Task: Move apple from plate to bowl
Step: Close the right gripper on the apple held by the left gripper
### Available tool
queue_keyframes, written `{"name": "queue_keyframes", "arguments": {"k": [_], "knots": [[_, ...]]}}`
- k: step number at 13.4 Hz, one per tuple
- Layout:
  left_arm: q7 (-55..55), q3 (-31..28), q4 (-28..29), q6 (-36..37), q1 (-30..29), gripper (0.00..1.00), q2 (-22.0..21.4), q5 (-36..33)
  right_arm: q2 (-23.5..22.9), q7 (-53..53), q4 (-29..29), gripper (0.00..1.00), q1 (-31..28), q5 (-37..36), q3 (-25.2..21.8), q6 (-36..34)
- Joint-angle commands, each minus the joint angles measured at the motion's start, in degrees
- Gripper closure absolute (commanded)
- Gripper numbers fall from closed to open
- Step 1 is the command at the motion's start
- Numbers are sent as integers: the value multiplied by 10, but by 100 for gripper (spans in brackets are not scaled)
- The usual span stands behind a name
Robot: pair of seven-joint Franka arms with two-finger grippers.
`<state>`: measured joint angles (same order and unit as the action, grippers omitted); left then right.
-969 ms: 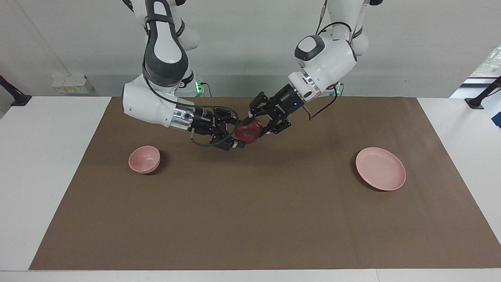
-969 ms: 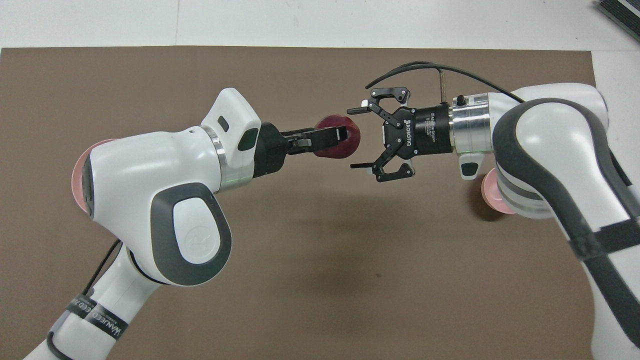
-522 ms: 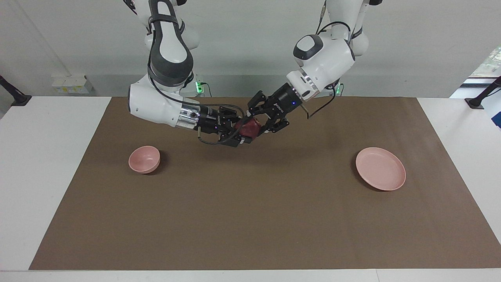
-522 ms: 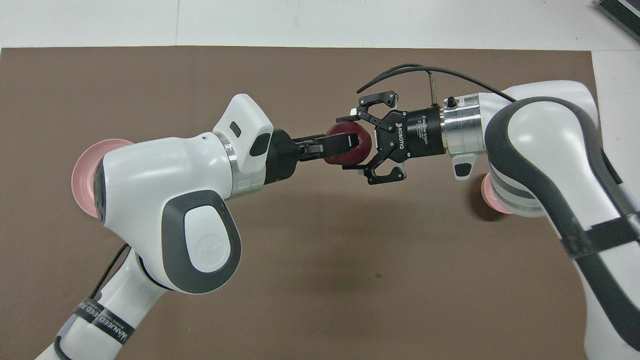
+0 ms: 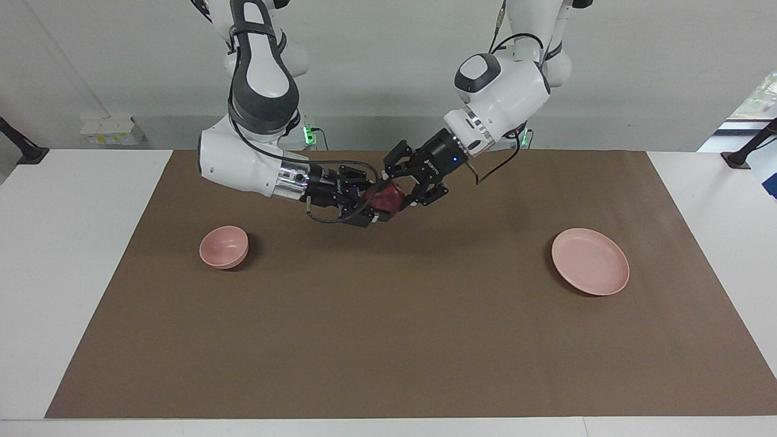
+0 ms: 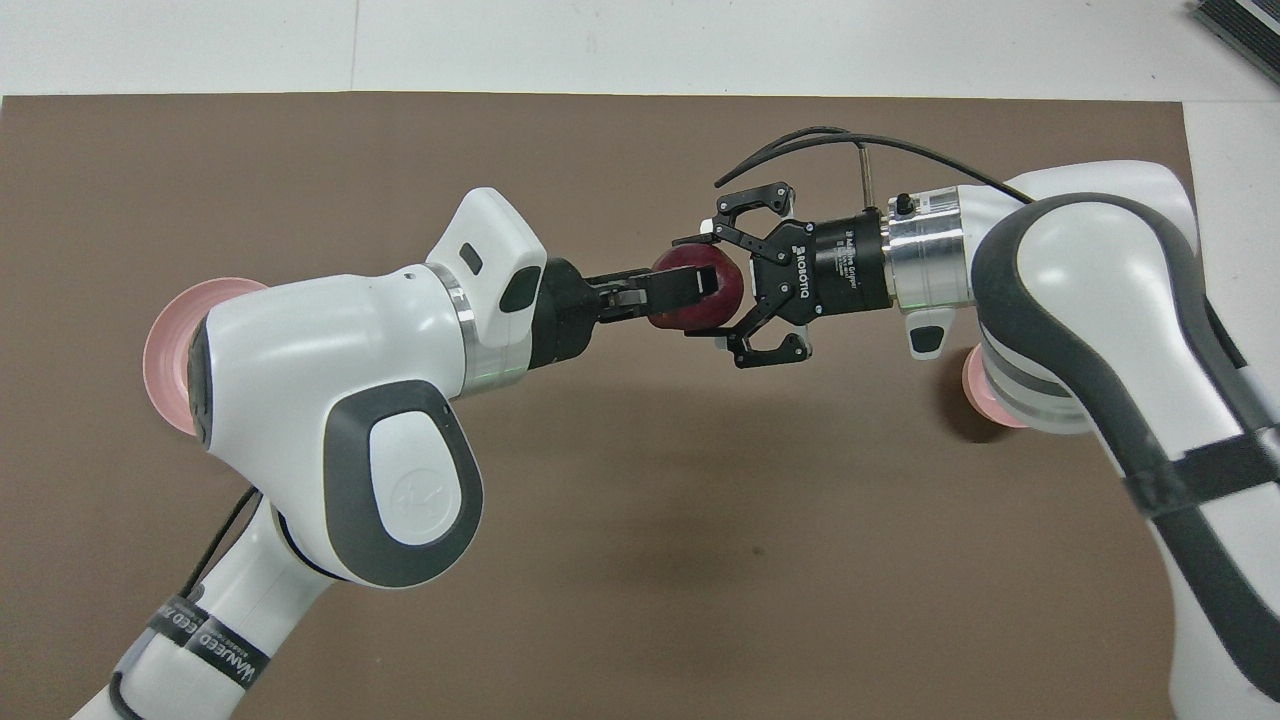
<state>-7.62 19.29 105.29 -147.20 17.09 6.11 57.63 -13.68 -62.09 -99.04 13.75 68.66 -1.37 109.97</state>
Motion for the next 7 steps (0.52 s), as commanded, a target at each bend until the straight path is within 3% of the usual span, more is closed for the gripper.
{"name": "queue_keyframes", "arguments": {"k": [1, 4, 7], "knots": [[10, -6, -3, -3, 9, 3, -6, 2, -7, 29, 9, 100, -11, 7, 1, -5], [9, -7, -3, -3, 8, 2, -4, 1, -7, 51, 6, 100, -15, -14, 0, -5], [8, -8, -11, -4, 7, 0, -1, -15, -4, 86, -6, 100, -17, -113, -3, -5]]}}
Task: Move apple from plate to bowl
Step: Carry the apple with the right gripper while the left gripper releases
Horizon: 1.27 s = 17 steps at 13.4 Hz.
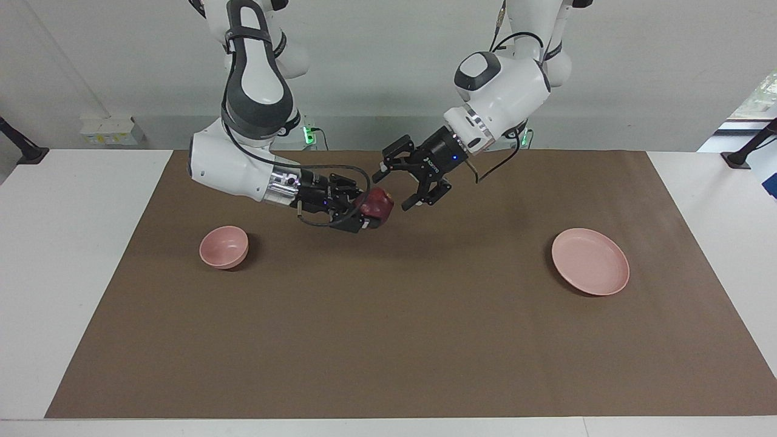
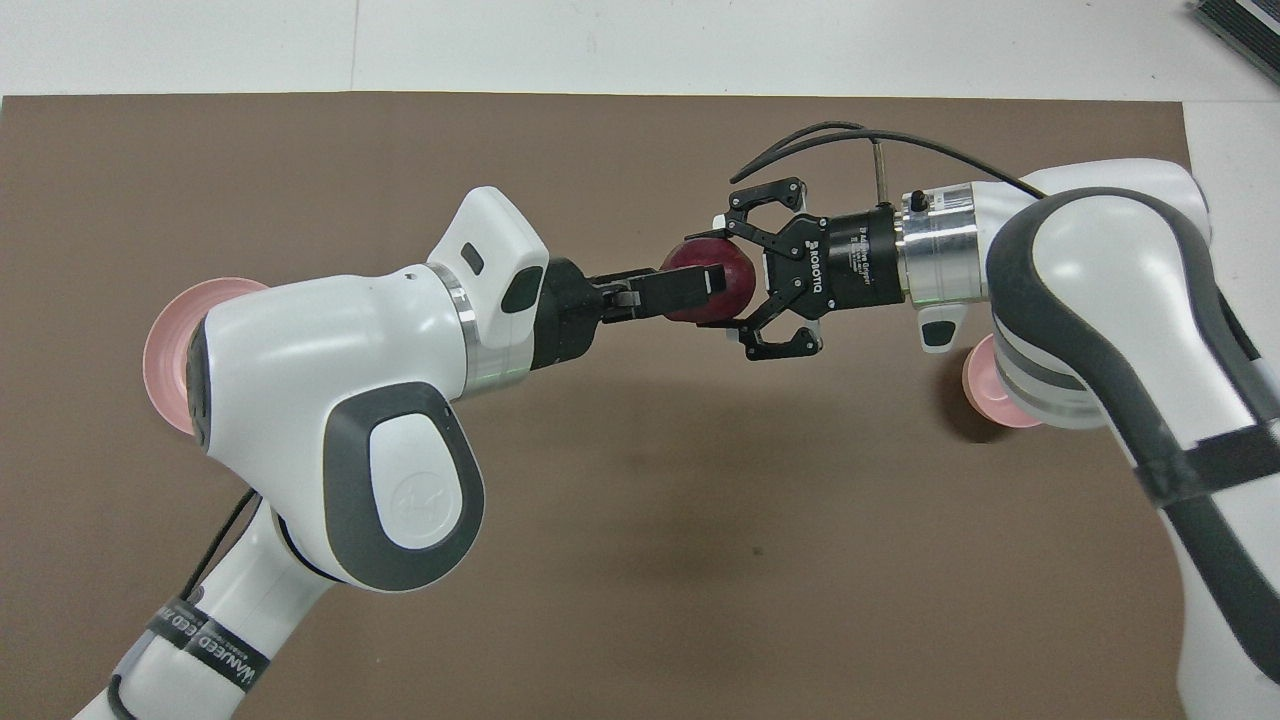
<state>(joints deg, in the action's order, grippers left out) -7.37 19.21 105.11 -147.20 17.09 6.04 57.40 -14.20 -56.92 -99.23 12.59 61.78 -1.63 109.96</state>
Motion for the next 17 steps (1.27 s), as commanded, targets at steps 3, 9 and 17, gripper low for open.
{"name": "queue_keyframes", "arguments": {"k": [3, 9, 17], "knots": [[24, -7, -16, 2, 0, 0, 2, -47, 1, 94, -7, 100, -28, -119, 0, -22], [23, -12, -10, 27, -29, 0, 3, -86, 9, 294, -4, 100, -88, -376, -1, -84], [69, -13, -15, 215, -100, 0, 1, -398, 59, 521, -115, 100, -142, -626, -3, 17]]}}
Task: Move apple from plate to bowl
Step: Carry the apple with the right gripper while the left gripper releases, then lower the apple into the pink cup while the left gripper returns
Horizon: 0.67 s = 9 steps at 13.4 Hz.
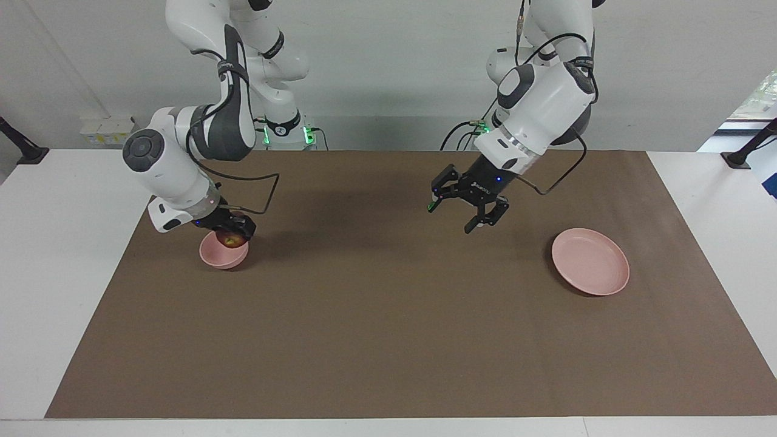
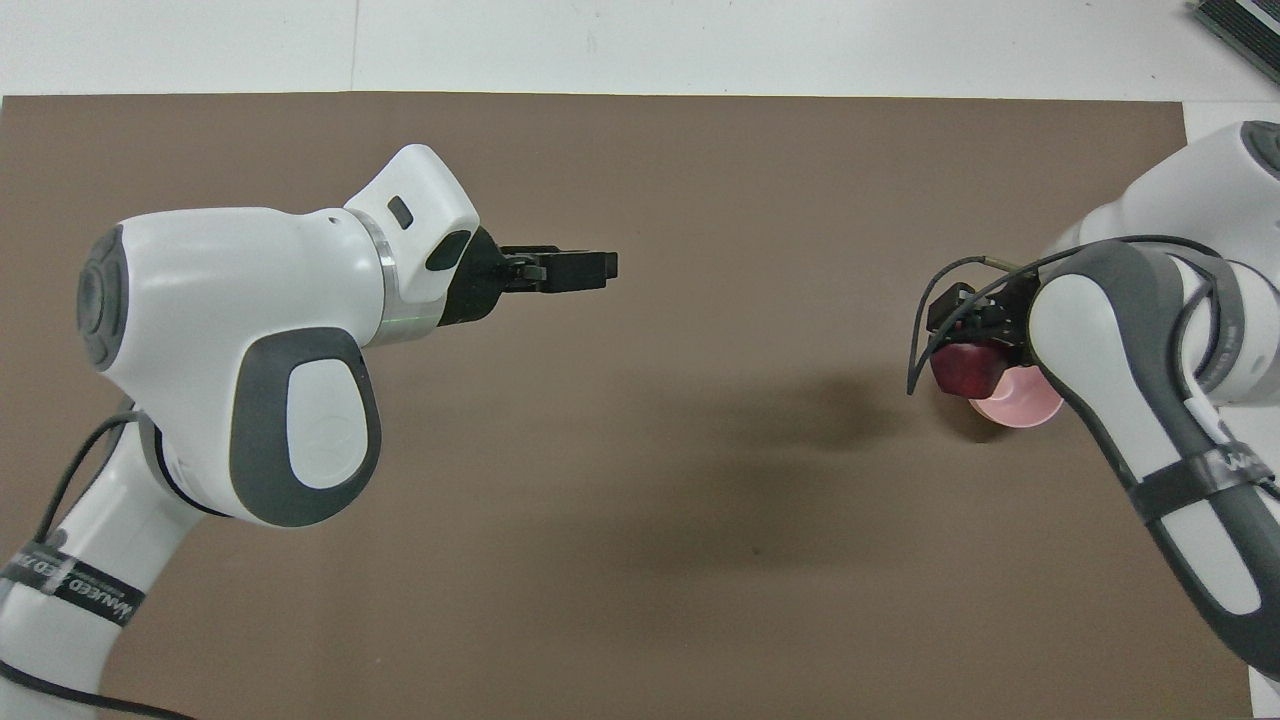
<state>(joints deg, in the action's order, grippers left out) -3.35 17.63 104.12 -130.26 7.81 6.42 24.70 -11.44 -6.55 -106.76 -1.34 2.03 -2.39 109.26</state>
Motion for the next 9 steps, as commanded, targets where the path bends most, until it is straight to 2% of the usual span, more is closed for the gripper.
{"name": "queue_keyframes", "arguments": {"k": [1, 4, 6, 8, 9], "knots": [[35, 3, -8, 73, -10, 0, -3, -100, 22, 19, -40, 100, -4, -32, 5, 43], [36, 3, -21, 135, -39, 0, -7, -122, 1, 43, -43, 100, -14, -42, 5, 92], [35, 4, -45, 181, -40, 0, -11, -196, 0, 53, -56, 100, -22, -42, 5, 103], [34, 4, -63, 212, -41, 0, -9, -224, -2, 64, -63, 100, -24, -42, 5, 105], [33, 4, -63, 222, -46, 0, -10, -225, -2, 63, -67, 95, -25, -42, 5, 105]]}}
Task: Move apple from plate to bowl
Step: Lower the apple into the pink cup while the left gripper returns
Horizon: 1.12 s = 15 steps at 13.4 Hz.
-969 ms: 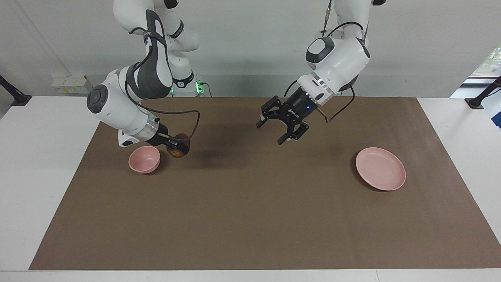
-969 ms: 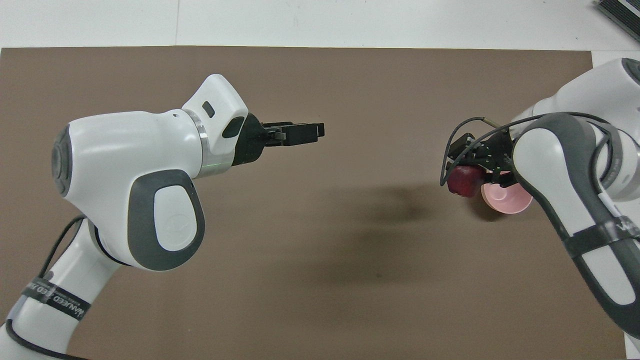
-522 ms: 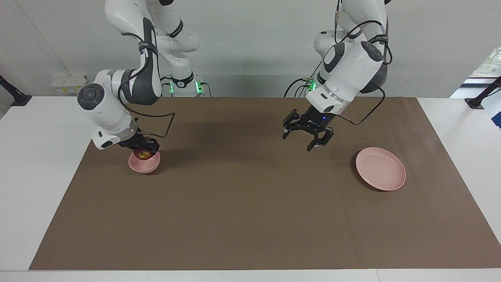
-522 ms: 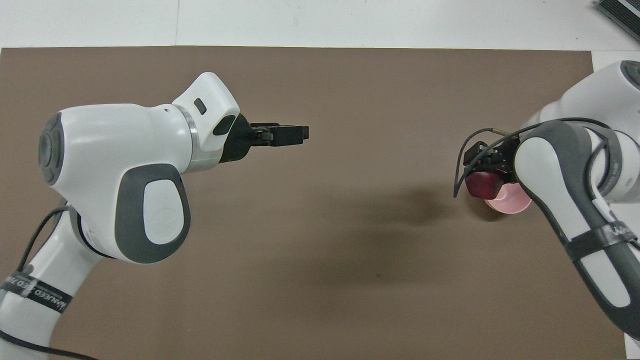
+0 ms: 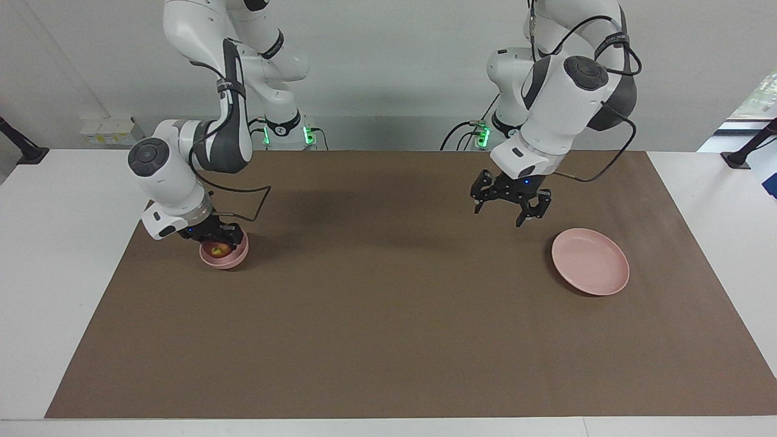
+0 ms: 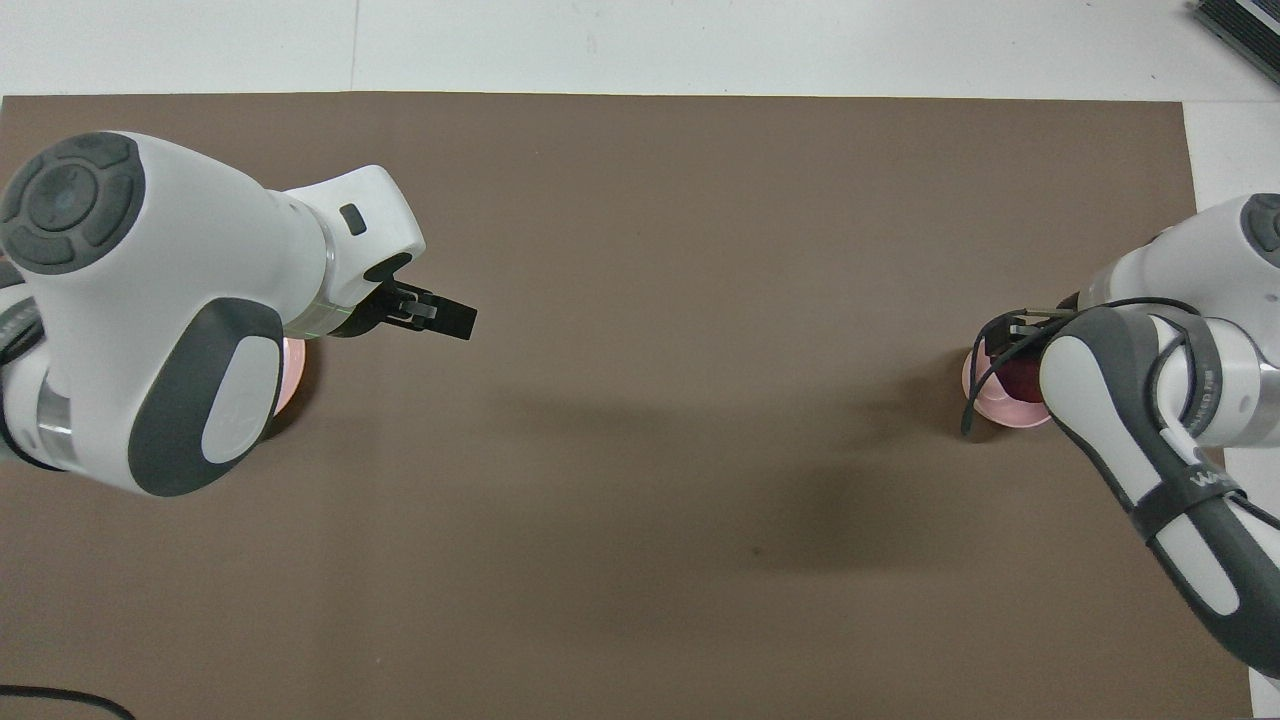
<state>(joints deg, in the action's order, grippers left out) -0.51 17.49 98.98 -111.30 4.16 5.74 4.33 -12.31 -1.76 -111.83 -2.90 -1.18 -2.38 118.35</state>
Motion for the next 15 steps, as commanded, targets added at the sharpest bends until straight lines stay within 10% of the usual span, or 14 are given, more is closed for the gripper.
{"name": "queue_keyframes", "arguments": {"k": [1, 8, 15], "knots": [[5, 5, -12, 47, -17, 0, -3, -22, 9, 16, -20, 86, -10, -10, 5, 14], [5, 0, -65, 111, -39, 0, 2, -40, 4, 12, -34, 0, -11, -10, 5, 46], [1, -103, -127, 170, 3, 0, -8, -51, 27, -10, 36, 0, 2, -10, 11, -34]]}}
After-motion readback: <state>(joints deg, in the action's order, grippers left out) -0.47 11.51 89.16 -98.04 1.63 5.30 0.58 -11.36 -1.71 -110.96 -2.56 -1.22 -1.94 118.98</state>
